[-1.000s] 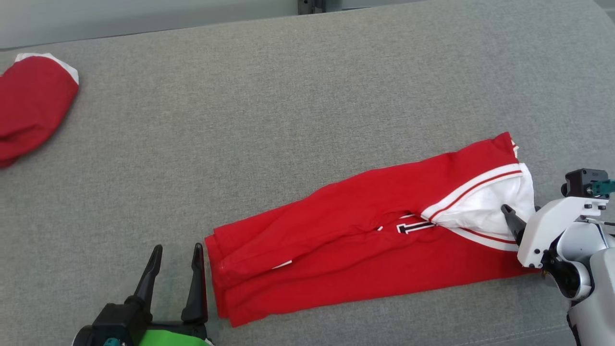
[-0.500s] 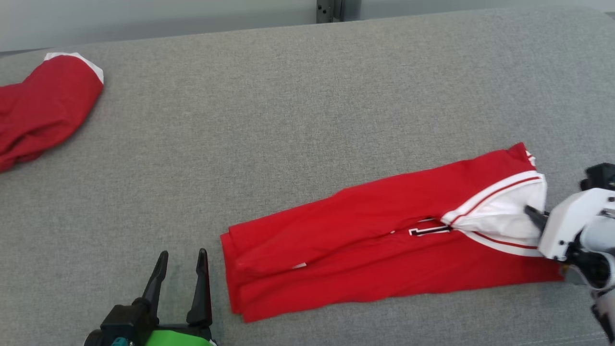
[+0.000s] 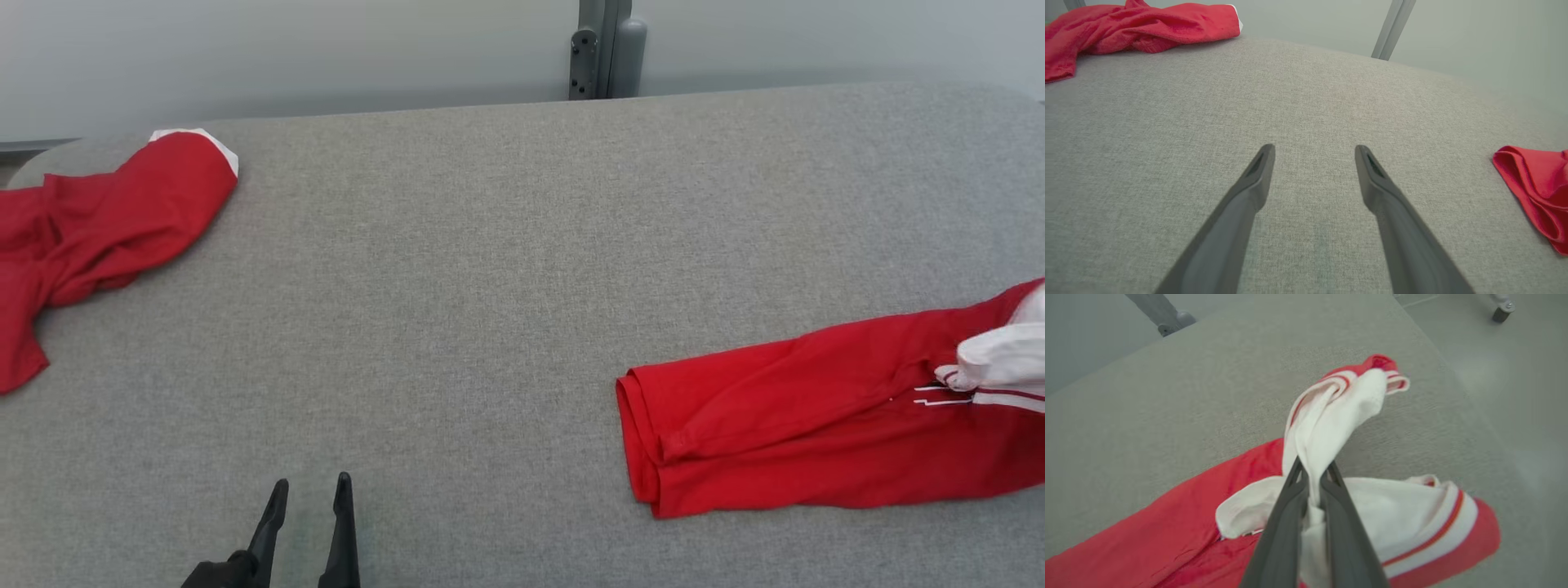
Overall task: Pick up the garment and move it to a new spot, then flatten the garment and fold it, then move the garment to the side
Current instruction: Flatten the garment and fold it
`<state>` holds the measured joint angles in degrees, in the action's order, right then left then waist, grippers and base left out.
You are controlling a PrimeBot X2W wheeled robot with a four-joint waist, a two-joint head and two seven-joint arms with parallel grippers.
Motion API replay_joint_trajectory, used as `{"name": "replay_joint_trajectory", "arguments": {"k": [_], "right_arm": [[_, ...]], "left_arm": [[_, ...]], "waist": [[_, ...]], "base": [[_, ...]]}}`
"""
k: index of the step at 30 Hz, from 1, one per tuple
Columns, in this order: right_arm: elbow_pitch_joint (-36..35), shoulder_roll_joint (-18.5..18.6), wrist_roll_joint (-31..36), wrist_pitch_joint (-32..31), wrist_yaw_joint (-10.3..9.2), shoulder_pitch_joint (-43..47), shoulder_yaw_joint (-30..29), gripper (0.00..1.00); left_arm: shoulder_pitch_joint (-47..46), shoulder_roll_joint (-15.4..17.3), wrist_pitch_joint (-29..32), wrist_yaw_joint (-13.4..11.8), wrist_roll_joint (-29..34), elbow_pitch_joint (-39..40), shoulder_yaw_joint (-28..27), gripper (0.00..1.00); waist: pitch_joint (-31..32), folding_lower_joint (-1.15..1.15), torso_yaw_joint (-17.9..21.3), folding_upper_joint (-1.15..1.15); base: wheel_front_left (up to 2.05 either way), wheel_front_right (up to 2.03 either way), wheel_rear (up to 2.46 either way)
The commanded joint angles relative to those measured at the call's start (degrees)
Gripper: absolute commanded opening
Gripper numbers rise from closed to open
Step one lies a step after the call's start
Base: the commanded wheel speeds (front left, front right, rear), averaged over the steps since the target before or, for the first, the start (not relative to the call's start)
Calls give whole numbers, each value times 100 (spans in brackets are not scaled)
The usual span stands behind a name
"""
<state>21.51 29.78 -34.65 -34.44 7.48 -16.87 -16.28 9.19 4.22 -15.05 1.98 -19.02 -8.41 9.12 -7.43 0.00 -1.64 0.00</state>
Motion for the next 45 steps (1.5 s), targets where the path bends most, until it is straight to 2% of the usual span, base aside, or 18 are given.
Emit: {"name": "replay_joint_trajectory", "arguments": {"k": [1,5,9,16,23,24,28,31,34,36,39,42,45], "right_arm": [[-360,-85,-77,-44,2,218,270,0],[-1394,-562,-364,-189,2,646,1220,0],[-1782,-1056,-422,-15,2,915,1983,0],[-1123,-2093,-168,866,2,715,2790,0],[-430,-2459,-94,1365,2,538,3223,0],[-375,-2468,-47,1428,2,519,3249,100],[-462,-2398,202,1787,2,551,3188,100],[-1056,-2255,301,2265,2,796,3089,100],[-1817,-1890,675,3065,2,1097,2834,100],[-2056,-1712,889,3497,2,1457,2672,100],[-2055,-1296,1436,4014,-1,1777,2291,100],[-1700,-1235,1922,4601,2,2130,1856,100],[-1283,-1357,2353,4911,1,2290,1334,100]], "left_arm": [[114,-34,-15,16,15,-8,-73,100],[192,-88,-9,105,24,-92,-57,100],[167,-100,-8,111,42,-183,-95,100],[139,-123,-8,117,75,-308,-139,100],[173,-129,-9,120,-32,-460,-95,100],[180,-129,-9,121,-39,-480,-72,100],[212,-129,-9,91,-108,-531,-40,100],[325,-128,-9,40,-123,-482,-79,100],[448,-128,-9,48,-140,-347,-124,100],[533,-126,-9,76,-106,-267,-176,100],[603,-127,-9,109,3,-181,-264,100],[624,-126,-9,110,-14,-102,-382,100],[640,-127,-9,176,-24,-12,-425,100]], "waist": [[142,0,33,0],[222,0,179,0],[260,0,244,0],[220,0,249,0],[250,0,111,0],[261,0,93,0],[335,0,34,0],[465,0,22,0],[608,0,76,0],[684,0,141,0],[748,0,233,0],[793,0,314,0],[848,0,373,0]], "base": [[0,0,0],[0,0,0],[0,0,0],[0,0,0],[0,0,0],[0,0,0],[0,0,0],[0,0,0],[0,0,0],[0,0,0],[0,0,0],[0,0,0],[0,0,0]]}}
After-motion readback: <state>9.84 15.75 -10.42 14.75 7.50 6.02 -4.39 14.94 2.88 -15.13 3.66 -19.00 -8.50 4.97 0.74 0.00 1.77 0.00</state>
